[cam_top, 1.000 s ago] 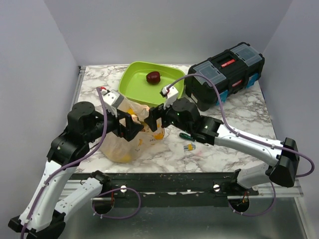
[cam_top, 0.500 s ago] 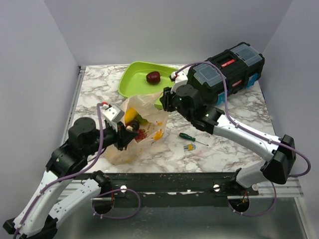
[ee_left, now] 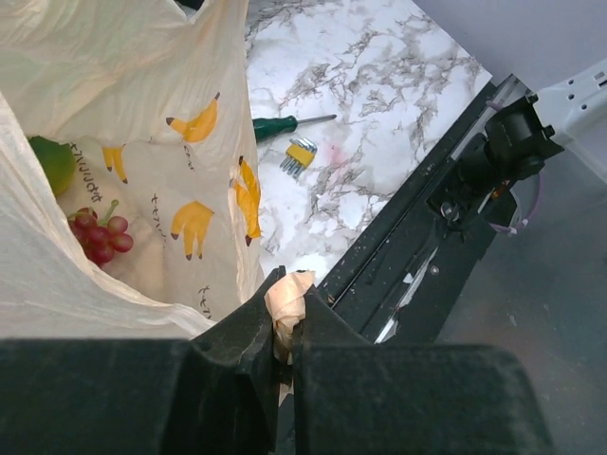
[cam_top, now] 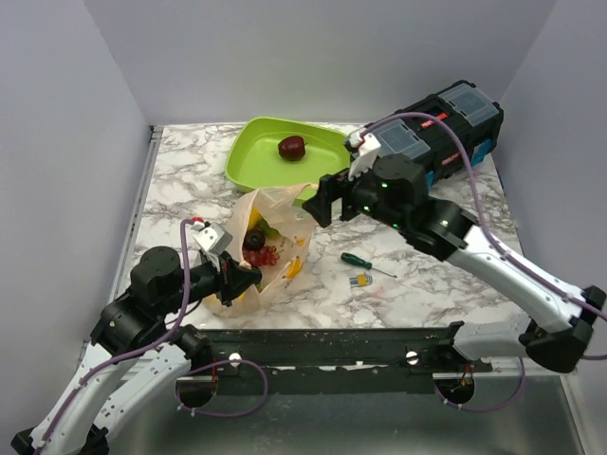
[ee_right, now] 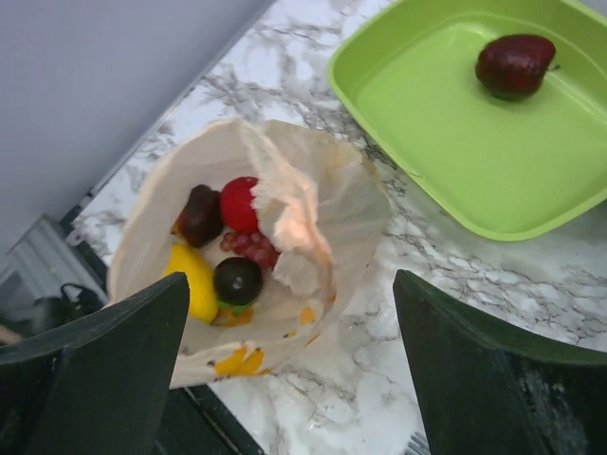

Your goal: Take the fake fruits out of the plastic bag

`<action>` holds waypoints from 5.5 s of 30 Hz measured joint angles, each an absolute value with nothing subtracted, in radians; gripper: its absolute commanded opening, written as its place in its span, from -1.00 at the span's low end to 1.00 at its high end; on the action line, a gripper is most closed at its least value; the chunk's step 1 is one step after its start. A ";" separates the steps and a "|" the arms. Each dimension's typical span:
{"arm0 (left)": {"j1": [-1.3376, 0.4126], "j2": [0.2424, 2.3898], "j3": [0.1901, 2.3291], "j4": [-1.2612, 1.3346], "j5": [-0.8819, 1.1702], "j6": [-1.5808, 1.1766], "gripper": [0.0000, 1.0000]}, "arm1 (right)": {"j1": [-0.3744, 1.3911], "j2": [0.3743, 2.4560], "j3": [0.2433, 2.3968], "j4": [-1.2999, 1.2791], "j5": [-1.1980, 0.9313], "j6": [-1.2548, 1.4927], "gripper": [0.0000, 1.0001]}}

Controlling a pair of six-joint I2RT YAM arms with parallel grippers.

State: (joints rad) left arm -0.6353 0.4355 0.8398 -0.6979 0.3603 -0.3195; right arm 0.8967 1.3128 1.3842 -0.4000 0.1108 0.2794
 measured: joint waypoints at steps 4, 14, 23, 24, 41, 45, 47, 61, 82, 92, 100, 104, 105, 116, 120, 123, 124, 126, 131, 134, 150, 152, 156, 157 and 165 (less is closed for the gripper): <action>-0.635 0.392 0.811 -0.686 0.360 -0.319 -0.92 | 0.896 1.180 1.405 -0.440 -0.027 0.276 0.94; -0.636 0.286 0.763 -0.652 0.354 -0.329 -1.00 | 1.044 1.240 1.333 -0.205 -0.421 0.405 0.48; -0.637 0.297 0.775 -0.674 0.350 -0.358 -1.00 | 1.142 1.536 1.304 -0.152 -0.055 0.471 -0.14; -0.637 0.297 0.777 -0.678 0.351 -0.363 -1.00 | 1.137 1.560 1.306 -0.145 -0.026 0.471 -0.14; -0.637 0.212 0.754 -0.670 0.352 -0.376 -1.00 | 1.133 1.891 1.337 0.030 -0.089 0.434 0.00; -0.637 0.212 0.754 -0.670 0.351 -0.376 -1.00 | 1.133 1.938 1.337 0.076 -0.148 0.421 0.22; -0.637 0.214 0.754 -0.670 0.352 -0.376 -1.00 | 1.133 1.951 1.337 0.107 -0.183 0.413 0.28; -0.637 0.185 0.753 -0.647 0.360 -0.390 -1.00 | 1.157 2.026 1.349 0.190 -0.286 0.395 0.56; -0.636 0.194 0.723 -0.616 0.369 -0.404 -1.00 | 1.198 2.207 1.499 0.294 -0.242 0.313 0.74; -0.636 0.182 0.723 -0.616 0.347 -0.404 -1.00 | 1.206 2.266 1.493 0.269 -0.160 0.302 0.56; -0.636 0.182 0.723 -0.615 0.342 -0.405 -1.00 | 1.205 2.230 1.459 0.235 -0.128 0.335 -0.28; -0.636 0.181 0.723 -0.615 0.337 -0.405 -1.00 | 1.205 2.191 1.446 0.187 -0.107 0.351 -0.56; -0.636 0.181 0.723 -0.616 0.333 -0.405 -1.00 | 1.205 2.170 1.436 0.176 -0.098 0.353 -0.58; -0.635 0.182 0.723 -0.616 0.321 -0.405 -1.00 | 1.196 1.873 1.319 0.155 0.023 0.369 -0.78; -0.635 0.181 0.723 -0.616 0.301 -0.405 -1.00 | 1.193 1.805 1.282 0.154 0.050 0.374 -0.80; -0.635 0.170 0.723 -0.619 0.279 -0.406 -1.00 | 1.190 1.741 1.236 0.147 0.079 0.377 -0.81; -0.635 0.165 0.723 -0.620 0.273 -0.406 -1.00 | 1.190 1.718 1.224 0.140 0.089 0.377 -0.81; -0.635 0.157 0.723 -0.622 0.261 -0.408 -1.00 | 1.190 1.666 1.205 0.132 0.104 0.376 -0.81; -0.635 0.156 0.723 -0.627 0.238 -0.411 -1.00 | 1.190 1.512 1.182 0.124 0.128 0.365 -0.80; -0.635 0.156 0.723 -0.630 0.221 -0.414 -1.00 | 1.189 1.432 1.185 0.125 0.146 0.348 -0.80; -0.627 0.173 0.723 -0.633 0.148 -0.428 -1.00 | 1.155 1.427 1.422 0.141 0.140 0.272 -0.89; -0.625 0.176 0.723 -0.633 0.148 -0.428 -1.00 | 1.155 1.458 1.479 0.141 0.142 0.271 -0.89; -0.624 0.177 0.723 -0.635 0.146 -0.429 -1.00 | 1.140 1.520 1.567 0.137 0.195 0.261 -0.93; -0.624 0.176 0.723 -0.635 0.146 -0.429 -1.00 | 1.120 1.536 1.584 0.129 0.201 0.264 -0.93; -0.622 0.161 0.723 -0.638 0.115 -0.432 -1.00 | 0.789 1.680 1.677 0.038 0.267 0.377 -0.95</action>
